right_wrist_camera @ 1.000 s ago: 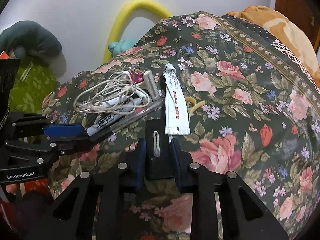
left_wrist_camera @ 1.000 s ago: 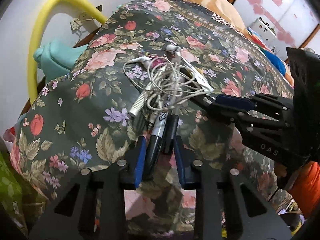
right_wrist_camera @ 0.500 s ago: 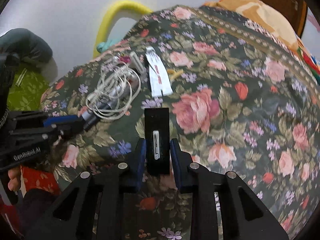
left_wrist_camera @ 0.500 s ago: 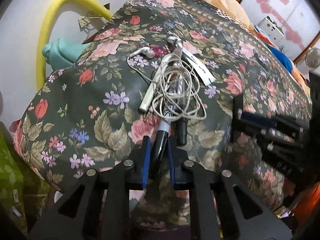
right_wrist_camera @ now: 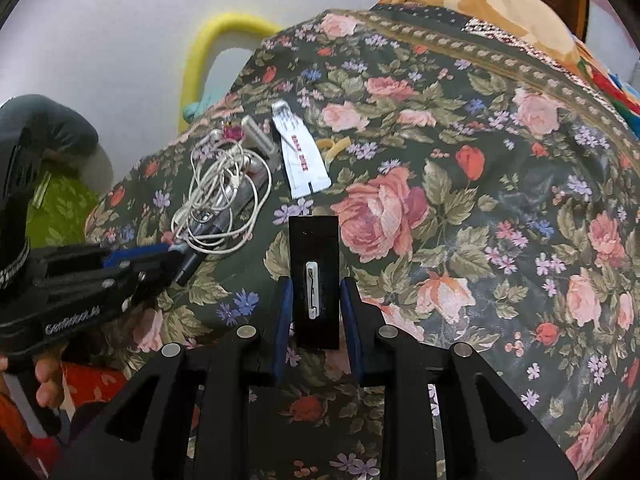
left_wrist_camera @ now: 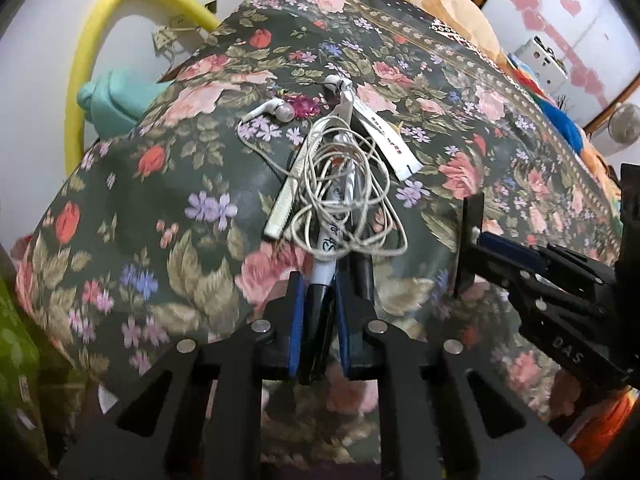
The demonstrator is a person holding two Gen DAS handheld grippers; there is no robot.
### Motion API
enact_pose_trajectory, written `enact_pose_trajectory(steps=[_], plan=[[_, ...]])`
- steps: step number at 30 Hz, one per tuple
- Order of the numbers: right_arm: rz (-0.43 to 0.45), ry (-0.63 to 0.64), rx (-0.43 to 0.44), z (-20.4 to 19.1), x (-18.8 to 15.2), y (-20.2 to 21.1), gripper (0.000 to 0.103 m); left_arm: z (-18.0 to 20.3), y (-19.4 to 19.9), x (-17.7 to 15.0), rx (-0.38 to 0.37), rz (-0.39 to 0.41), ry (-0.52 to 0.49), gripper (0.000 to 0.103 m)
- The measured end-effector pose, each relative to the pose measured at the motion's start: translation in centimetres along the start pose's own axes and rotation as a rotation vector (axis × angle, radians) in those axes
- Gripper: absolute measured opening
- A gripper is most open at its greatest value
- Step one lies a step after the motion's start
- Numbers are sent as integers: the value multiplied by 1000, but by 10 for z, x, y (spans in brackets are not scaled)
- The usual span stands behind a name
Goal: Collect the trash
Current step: 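Lift the marker and black gadget and carry them over the white cup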
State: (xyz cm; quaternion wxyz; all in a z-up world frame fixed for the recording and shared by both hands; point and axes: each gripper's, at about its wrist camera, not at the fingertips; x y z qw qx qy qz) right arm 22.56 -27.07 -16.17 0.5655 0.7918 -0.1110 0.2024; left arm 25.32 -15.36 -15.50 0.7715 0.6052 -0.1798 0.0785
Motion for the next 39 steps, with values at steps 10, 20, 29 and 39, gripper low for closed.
enact_pose_trajectory(steps=[10, 20, 29, 39], plan=[[61, 22, -1, -17, -4, 39, 22, 14, 28, -43, 9, -11, 17, 14], [132, 71, -23, -43, -11, 71, 21, 13, 69, -59, -13, 84, 82, 12], [152, 95, -25, -66, -15, 82, 21, 4, 78, -56, -44, 129, 136, 12], [106, 48, -11, -49, -17, 69, 21, 21, 28, -46, 13, 32, 13, 23]])
Point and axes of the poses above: each gripper's, at about its wrist camera, not at the fingertips, and y roughly against the way its jaws point, z to its right, x to its top, and after that the axes turned 5 degrees about -y, right-handed
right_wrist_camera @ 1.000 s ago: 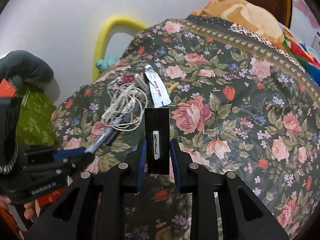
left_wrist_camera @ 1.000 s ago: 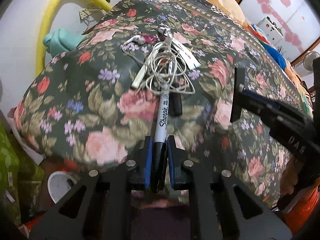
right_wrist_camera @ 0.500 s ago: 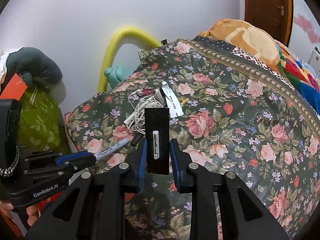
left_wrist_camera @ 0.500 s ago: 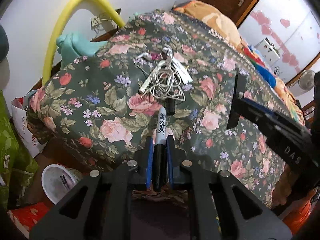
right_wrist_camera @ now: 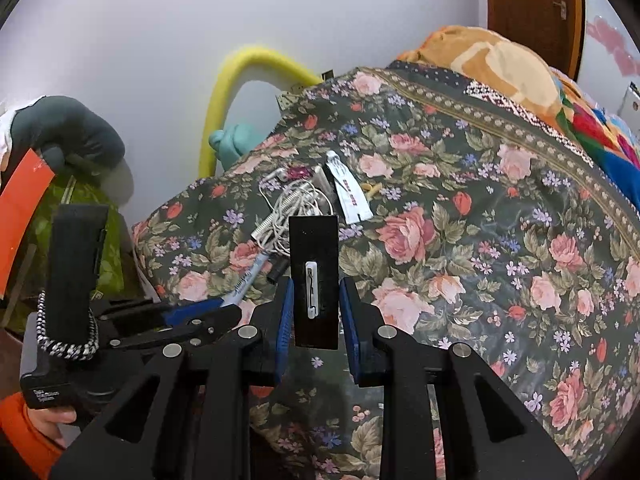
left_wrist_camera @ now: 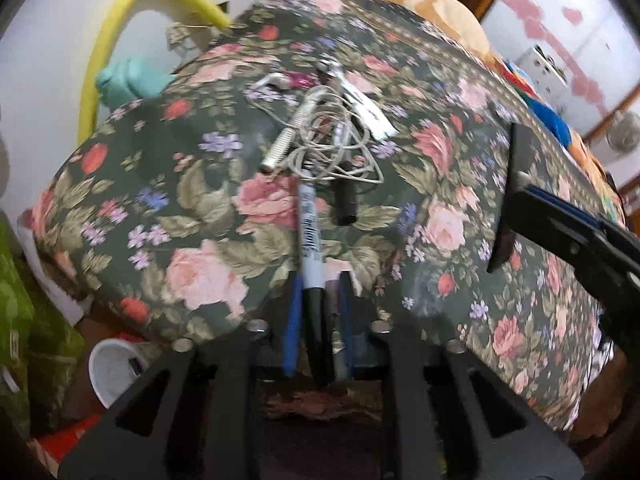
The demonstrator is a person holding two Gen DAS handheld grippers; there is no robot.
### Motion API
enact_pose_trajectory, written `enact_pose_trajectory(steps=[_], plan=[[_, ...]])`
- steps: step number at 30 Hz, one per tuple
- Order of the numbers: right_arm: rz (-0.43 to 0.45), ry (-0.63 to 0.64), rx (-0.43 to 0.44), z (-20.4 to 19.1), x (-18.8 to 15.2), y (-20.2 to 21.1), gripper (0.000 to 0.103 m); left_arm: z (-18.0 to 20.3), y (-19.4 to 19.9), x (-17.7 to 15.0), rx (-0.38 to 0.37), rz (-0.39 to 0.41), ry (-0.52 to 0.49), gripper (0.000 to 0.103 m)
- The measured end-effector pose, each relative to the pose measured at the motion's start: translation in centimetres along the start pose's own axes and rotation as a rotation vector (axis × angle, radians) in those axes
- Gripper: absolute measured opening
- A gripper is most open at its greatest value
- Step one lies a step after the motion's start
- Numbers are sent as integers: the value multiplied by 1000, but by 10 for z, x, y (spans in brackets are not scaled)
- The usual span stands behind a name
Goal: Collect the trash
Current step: 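Lift the marker and black gadget and carry them over the white cup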
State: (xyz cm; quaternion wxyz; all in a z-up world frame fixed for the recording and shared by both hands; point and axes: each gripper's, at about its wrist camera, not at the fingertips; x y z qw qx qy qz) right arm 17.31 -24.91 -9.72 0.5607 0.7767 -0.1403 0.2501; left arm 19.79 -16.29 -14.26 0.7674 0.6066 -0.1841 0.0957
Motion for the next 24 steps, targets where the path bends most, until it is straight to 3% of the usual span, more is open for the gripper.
enact_pose_trajectory(steps=[6, 8, 15, 24], plan=[[-18, 6, -8, 9, 5, -11, 21, 3, -8, 9, 5, -4, -21, 24], [-17, 2, -7, 10, 6, -12, 21, 0, -12, 13, 13, -8, -17, 11], [-10, 3, -2, 7, 8, -9, 21, -9, -4, 8, -6, -26, 29, 11], [32, 62, 12, -28, 9, 12, 21, -22, 56, -20, -6, 94, 69, 11]])
Point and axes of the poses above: each gripper's, at about its wrist camera, not at the fingertips, and y roughly against the way its jaws point, z to its right, x to its top, and after that the axes turned 5 degrees about -y, right-handed
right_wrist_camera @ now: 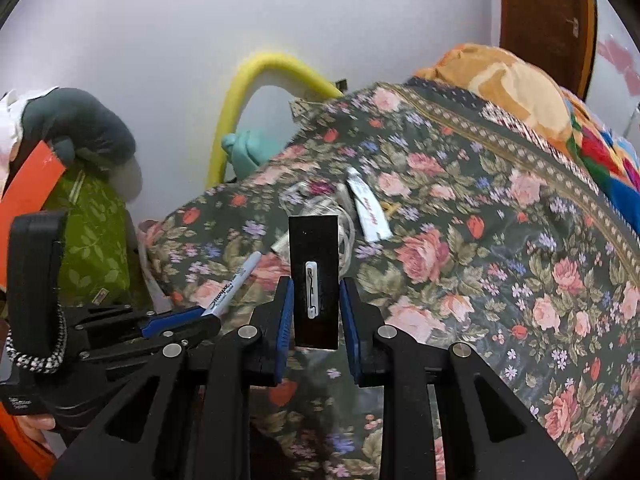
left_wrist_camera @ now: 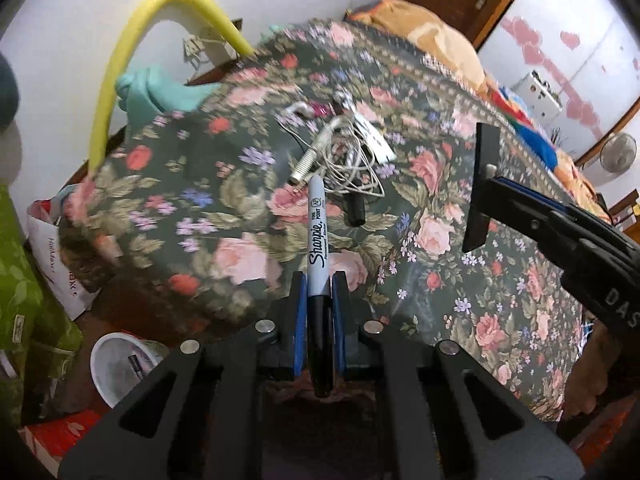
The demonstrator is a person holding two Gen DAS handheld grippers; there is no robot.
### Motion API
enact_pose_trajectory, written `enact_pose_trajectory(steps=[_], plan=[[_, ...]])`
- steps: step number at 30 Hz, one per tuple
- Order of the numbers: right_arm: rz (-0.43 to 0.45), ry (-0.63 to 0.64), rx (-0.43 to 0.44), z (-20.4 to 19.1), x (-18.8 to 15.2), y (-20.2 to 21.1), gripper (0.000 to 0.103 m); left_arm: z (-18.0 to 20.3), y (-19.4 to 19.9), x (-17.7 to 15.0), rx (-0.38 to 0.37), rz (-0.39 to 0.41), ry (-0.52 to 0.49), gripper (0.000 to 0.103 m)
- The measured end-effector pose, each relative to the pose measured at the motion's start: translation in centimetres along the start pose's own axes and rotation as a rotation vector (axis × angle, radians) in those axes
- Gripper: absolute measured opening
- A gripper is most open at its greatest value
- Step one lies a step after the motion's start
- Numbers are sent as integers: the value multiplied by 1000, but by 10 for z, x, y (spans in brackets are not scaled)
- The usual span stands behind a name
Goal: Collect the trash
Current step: 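Lift the marker and black gadget and carry them over the white cup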
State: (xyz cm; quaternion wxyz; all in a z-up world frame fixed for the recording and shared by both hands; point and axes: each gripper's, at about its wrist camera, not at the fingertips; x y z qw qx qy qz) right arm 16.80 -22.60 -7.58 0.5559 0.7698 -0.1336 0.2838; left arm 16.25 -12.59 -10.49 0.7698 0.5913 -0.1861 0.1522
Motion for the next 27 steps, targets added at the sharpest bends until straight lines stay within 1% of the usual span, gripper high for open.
enact_pose_trajectory(steps=[7, 14, 21, 27], plan=[[36, 70, 46, -52, 0, 15, 21, -25, 53, -18, 54, 86, 9, 11], [28, 154, 101, -113, -10, 12, 21, -67, 97, -49, 110, 140, 67, 11], [-2, 239, 156, -175, -30, 4, 21, -124, 129, -91, 179, 162, 162, 11], [-59, 300, 201, -225, -53, -15, 21, -172, 147, -134, 235, 161, 256, 11]])
Point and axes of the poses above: each gripper's, at about its wrist camera, not at the fingertips, and y roughly against the way its jaws point, z to its right, x to its top, and after that the axes turned 5 degrees about -y, right-handed
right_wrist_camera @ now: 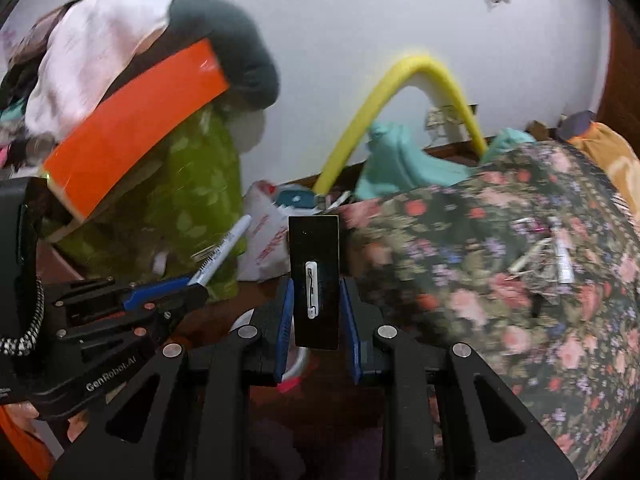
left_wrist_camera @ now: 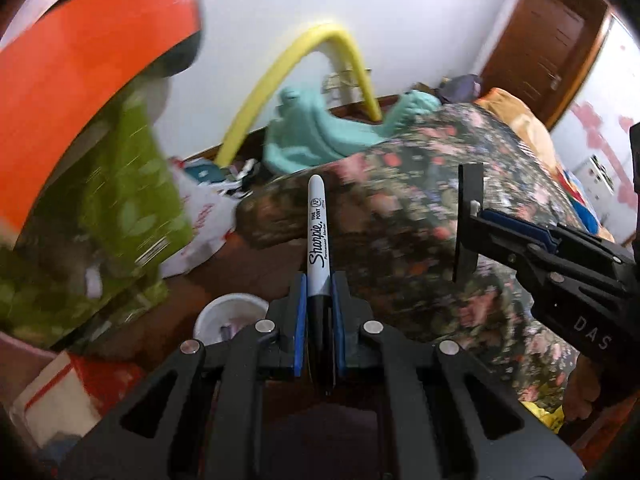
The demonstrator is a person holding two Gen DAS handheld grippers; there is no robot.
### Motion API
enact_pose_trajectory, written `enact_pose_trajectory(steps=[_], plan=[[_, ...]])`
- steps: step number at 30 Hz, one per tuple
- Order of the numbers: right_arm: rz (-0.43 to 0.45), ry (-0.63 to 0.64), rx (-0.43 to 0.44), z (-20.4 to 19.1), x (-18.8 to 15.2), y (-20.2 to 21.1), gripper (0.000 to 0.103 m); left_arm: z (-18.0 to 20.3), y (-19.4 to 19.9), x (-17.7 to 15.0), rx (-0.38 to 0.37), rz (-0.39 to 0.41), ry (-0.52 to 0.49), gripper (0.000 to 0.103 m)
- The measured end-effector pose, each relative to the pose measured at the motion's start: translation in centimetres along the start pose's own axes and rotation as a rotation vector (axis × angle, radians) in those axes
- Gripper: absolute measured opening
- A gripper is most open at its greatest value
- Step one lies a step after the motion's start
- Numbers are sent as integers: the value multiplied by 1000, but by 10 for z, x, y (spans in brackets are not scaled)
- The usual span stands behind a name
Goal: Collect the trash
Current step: 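Lift the marker and black gadget and carry them over the white cup, then open both tools to drop the marker and gadget into the white cup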
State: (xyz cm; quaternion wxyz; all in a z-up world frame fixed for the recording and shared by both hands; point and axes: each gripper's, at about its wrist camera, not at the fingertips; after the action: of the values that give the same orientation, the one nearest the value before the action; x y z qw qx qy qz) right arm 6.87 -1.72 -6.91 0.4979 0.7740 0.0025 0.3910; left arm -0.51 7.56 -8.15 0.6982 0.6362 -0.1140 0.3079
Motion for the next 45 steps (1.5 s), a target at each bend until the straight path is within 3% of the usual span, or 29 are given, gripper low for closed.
enact_pose_trajectory(steps=[10, 18, 27, 35, 38, 45], plan=[[-145, 72, 54, -61, -19, -66, 21, -84, -24, -54, 86, -113, 141, 11], [-303, 76, 117, -82, -28, -125, 21, -127, -67, -78, 74, -224, 239, 11], [-414, 93, 115, -83, -29, -180, 22, -136, -105, -74, 62, -274, 264, 11], [-517, -3, 129, -72, -25, -218, 27, -142, -132, -63, 93, -268, 293, 12], [-528, -8, 117, -69, -26, -222, 32, -140, -133, -63, 73, -285, 285, 13], [-515, -2, 133, -63, -26, -207, 33, -131, -121, -61, 104, -283, 224, 15]])
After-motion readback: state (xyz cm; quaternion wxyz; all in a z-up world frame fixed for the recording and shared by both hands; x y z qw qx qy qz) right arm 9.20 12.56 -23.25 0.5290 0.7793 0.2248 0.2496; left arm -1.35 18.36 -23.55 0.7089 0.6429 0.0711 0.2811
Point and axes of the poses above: each gripper's, at about its wrist camera, not at the fingertips, and y roughly against the way its jaws point, z to its right, x to its top, and after that the axes turned 5 degrees about -y, right-handed
